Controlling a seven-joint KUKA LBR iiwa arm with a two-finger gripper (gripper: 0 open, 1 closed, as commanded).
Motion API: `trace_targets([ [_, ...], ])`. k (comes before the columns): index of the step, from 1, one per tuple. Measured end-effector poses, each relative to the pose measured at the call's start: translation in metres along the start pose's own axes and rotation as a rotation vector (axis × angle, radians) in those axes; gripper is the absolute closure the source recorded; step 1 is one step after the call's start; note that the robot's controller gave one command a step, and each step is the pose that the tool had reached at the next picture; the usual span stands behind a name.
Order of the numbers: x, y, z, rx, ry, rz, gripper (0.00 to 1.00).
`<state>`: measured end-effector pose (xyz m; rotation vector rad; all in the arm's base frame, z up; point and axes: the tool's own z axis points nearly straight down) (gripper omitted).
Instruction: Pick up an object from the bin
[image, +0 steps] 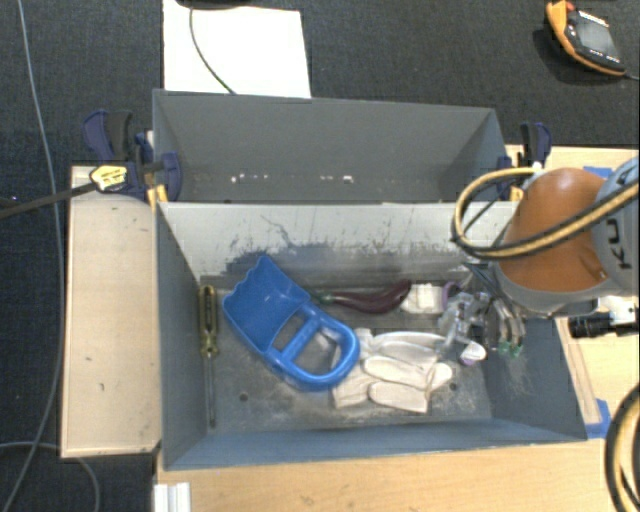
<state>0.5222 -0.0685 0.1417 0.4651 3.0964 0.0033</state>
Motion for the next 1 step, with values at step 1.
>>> trace_targets([
  [1, -0.0015, 0.0003, -0.0289, -0.001, -0.005, -0.001, 1.0],
])
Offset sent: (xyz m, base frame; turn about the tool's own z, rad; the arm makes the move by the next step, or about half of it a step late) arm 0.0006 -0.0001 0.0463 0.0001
